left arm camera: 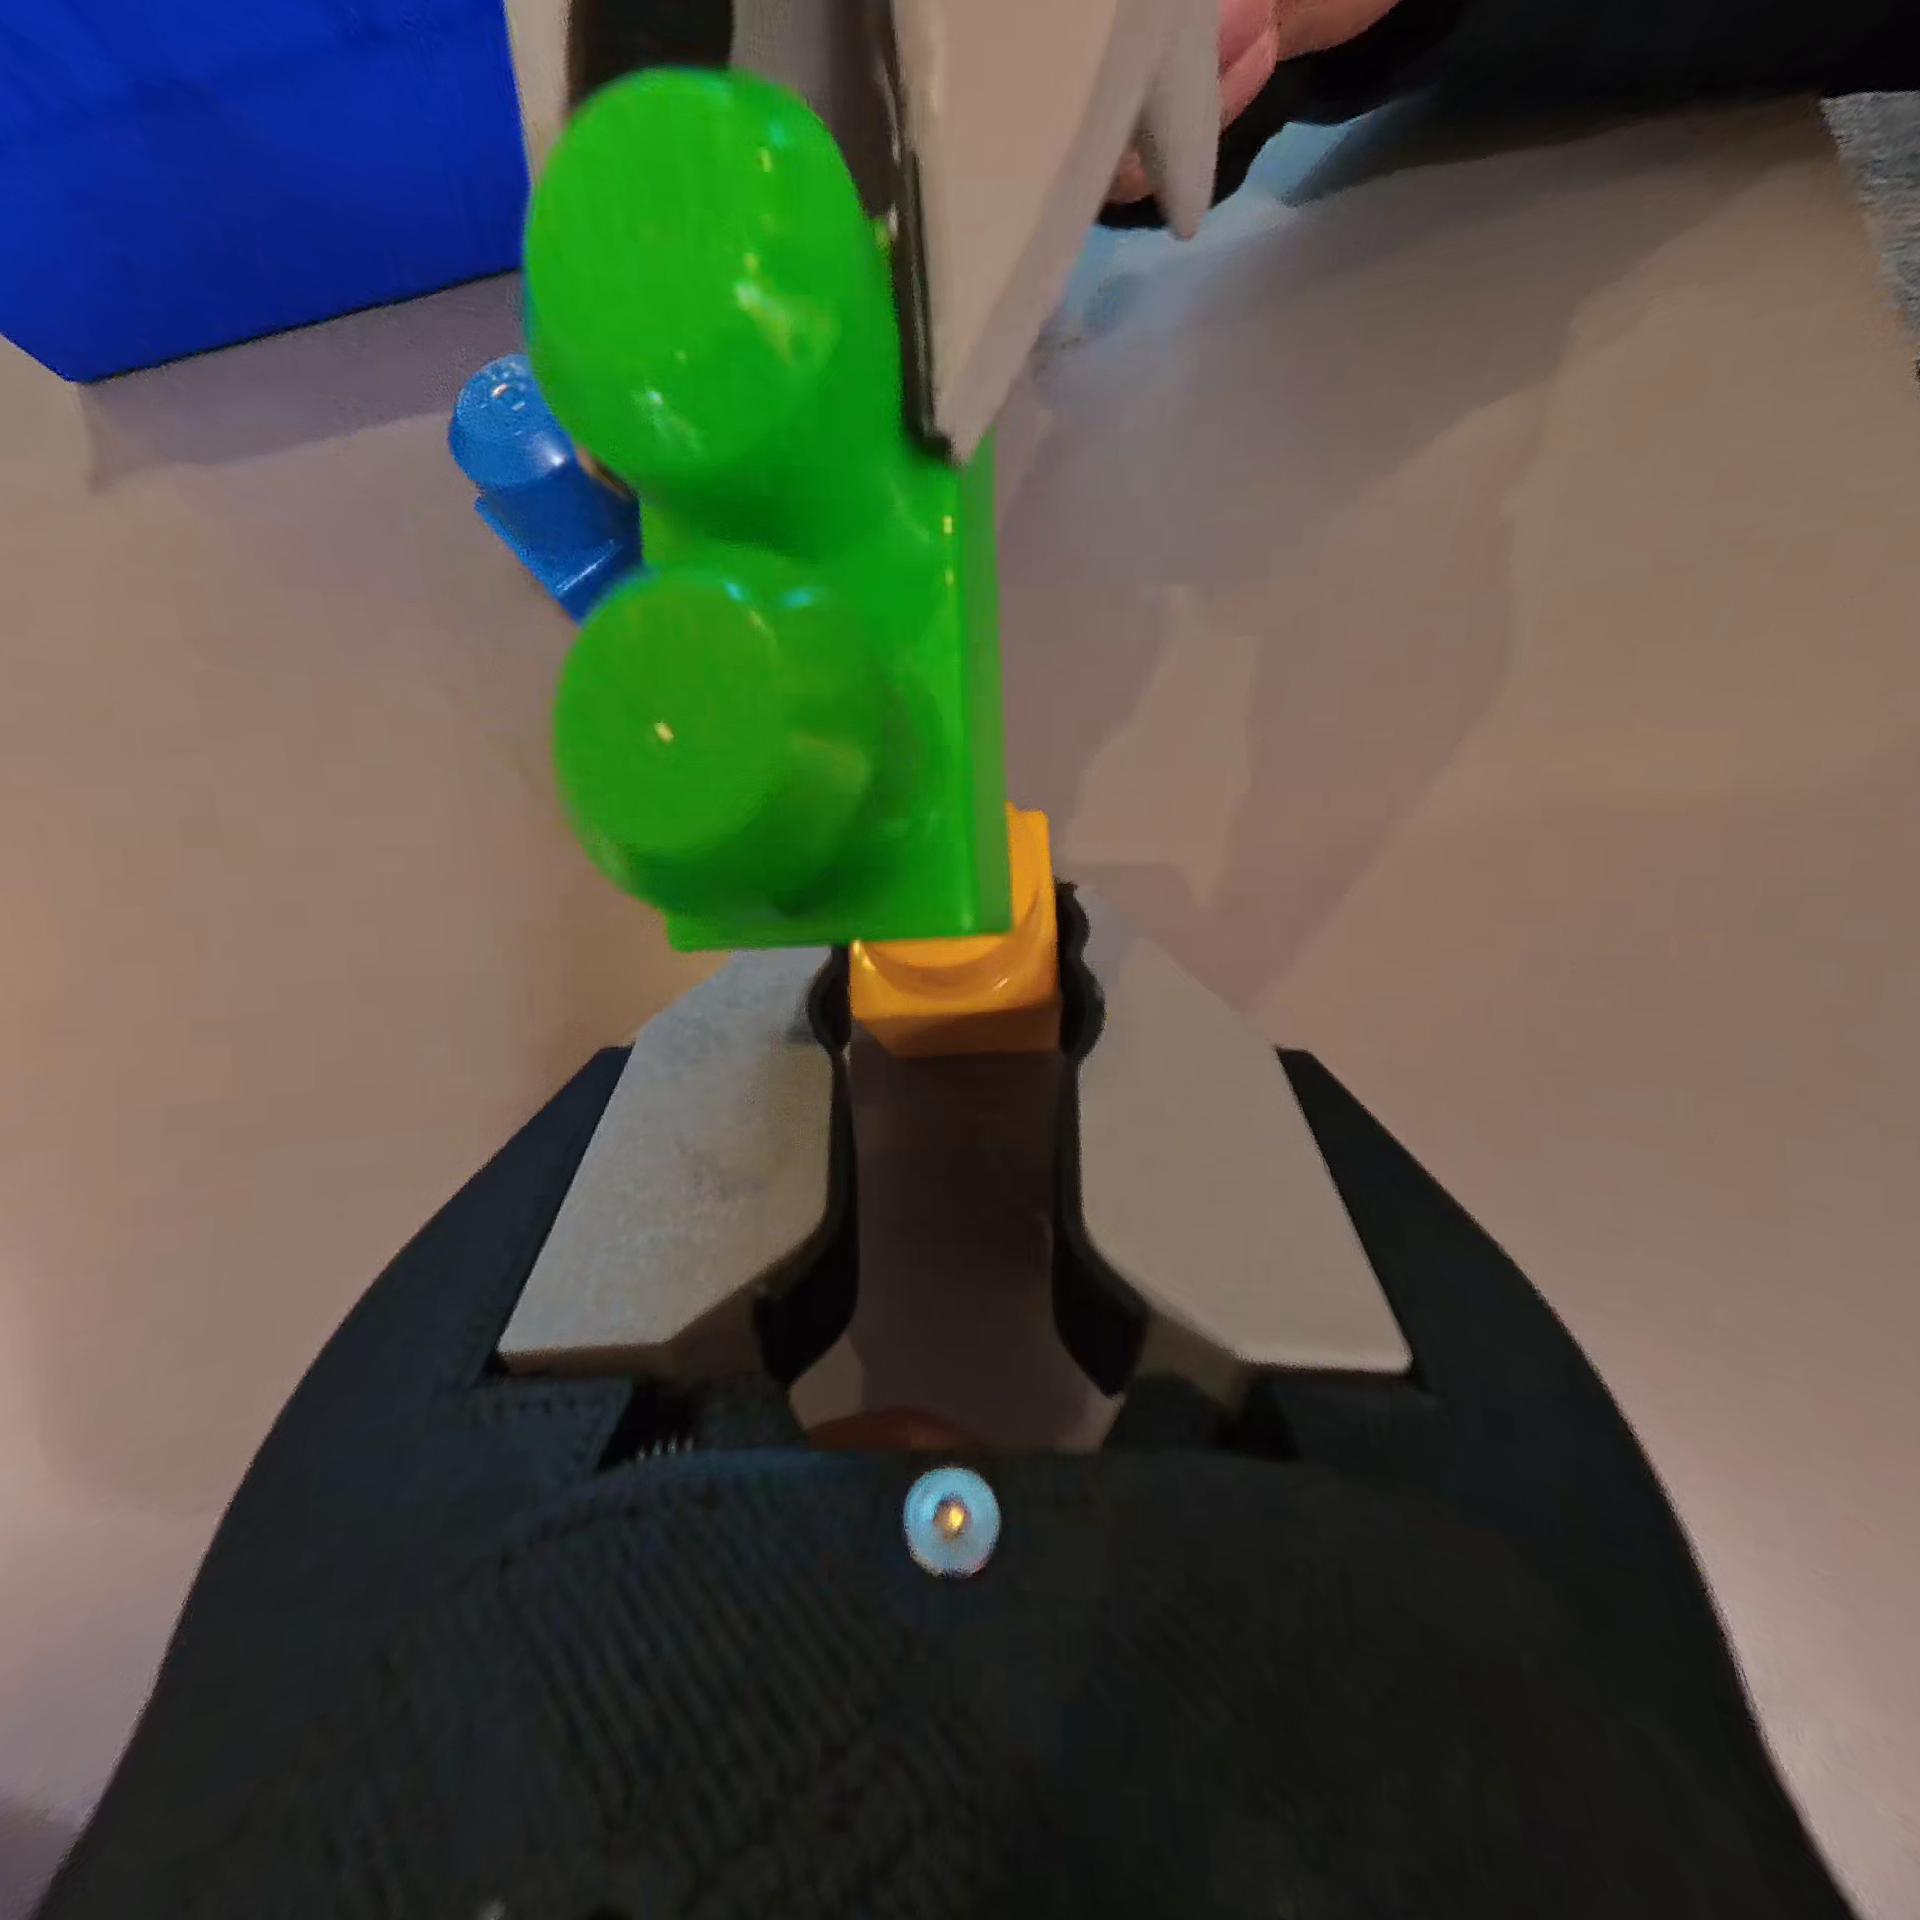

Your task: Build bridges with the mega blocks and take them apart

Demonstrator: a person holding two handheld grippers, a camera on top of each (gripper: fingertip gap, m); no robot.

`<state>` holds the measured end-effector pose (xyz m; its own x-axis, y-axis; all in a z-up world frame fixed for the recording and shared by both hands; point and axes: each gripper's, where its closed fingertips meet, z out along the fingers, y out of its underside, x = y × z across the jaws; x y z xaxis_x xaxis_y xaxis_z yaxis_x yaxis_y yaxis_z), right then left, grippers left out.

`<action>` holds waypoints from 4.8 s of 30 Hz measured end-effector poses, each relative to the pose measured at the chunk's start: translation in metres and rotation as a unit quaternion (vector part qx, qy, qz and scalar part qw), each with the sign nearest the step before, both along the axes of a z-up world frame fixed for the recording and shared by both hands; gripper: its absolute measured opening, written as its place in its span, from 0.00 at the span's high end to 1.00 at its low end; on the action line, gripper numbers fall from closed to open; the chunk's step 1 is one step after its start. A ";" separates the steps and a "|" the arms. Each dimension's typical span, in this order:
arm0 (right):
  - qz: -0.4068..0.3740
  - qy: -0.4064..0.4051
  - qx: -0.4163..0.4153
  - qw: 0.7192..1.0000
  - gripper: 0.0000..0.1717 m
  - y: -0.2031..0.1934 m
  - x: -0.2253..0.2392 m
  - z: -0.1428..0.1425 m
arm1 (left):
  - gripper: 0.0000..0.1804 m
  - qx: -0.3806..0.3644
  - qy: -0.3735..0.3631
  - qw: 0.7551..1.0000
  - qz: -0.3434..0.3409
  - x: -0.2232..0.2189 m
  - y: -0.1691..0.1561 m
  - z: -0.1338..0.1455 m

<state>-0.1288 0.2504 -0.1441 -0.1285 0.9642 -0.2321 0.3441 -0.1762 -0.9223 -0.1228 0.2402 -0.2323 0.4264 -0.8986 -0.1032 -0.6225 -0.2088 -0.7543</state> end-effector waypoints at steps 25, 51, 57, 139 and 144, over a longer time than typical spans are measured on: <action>0.044 -0.058 0.005 0.997 0.82 -0.011 0.001 -0.027 | 0.76 0.013 -0.087 0.996 -0.003 -0.003 -0.006 0.040; 0.065 -0.066 0.020 0.995 0.82 -0.023 0.000 -0.029 | 0.81 0.014 -0.083 0.996 -0.035 -0.009 -0.020 0.043; 0.066 -0.060 0.009 0.996 0.82 -0.022 0.000 -0.027 | 0.81 0.021 -0.088 0.995 -0.033 -0.010 -0.019 0.048; 0.097 -0.056 0.178 0.978 0.80 -0.037 -0.007 -0.043 | 0.82 0.010 -0.120 0.991 -0.059 -0.003 -0.025 0.049; 0.090 -0.060 0.183 0.977 0.81 -0.034 -0.007 -0.044 | 0.82 0.005 -0.123 0.991 -0.057 -0.003 -0.024 0.049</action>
<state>-0.1359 0.2161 -0.1878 -0.2963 0.9498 0.1008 0.4494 0.2318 -0.8628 -0.1258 0.2165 -0.1832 0.3360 -0.9417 -0.0175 -0.4383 -0.1399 -0.8879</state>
